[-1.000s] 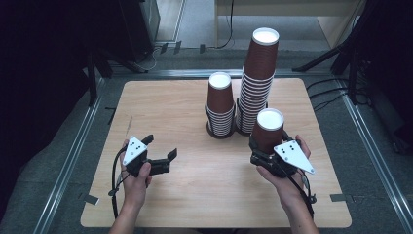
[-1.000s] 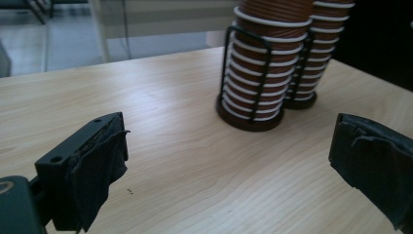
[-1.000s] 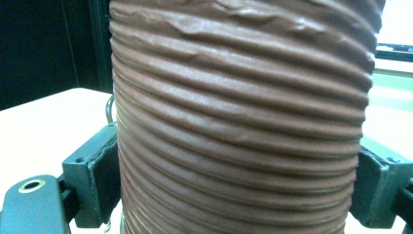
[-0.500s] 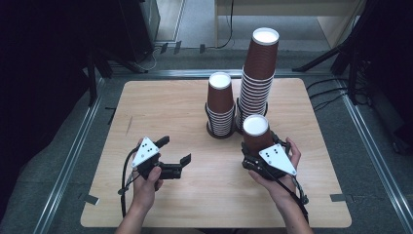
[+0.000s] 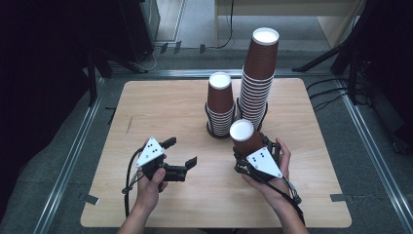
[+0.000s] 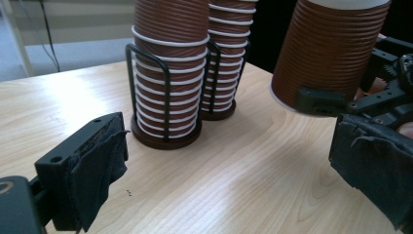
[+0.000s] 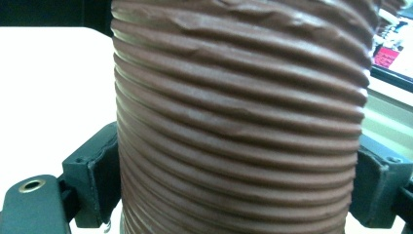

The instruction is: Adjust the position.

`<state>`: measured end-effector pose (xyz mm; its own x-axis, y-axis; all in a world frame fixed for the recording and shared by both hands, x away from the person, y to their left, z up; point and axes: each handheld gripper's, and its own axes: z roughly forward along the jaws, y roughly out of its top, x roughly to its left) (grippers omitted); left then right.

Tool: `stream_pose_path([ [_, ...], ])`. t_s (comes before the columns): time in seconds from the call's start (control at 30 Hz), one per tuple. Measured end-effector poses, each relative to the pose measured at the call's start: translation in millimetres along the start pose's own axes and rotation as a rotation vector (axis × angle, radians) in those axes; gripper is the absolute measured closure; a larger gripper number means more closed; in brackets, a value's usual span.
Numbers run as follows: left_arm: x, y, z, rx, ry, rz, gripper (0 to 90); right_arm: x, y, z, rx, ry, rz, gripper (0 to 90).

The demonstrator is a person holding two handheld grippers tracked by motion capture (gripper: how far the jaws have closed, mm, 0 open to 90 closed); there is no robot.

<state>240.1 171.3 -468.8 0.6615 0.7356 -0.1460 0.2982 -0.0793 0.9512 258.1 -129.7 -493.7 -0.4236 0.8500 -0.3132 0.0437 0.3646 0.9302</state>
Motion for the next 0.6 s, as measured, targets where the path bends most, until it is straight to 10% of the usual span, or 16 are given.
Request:
stream_pose_path([
  [0.6, -12.0, 3.3, 7.9, 0.015, -0.078, 0.020, 0.0, 14.1, 1.7, 0.5, -0.001, -0.006, -0.153, 11.4],
])
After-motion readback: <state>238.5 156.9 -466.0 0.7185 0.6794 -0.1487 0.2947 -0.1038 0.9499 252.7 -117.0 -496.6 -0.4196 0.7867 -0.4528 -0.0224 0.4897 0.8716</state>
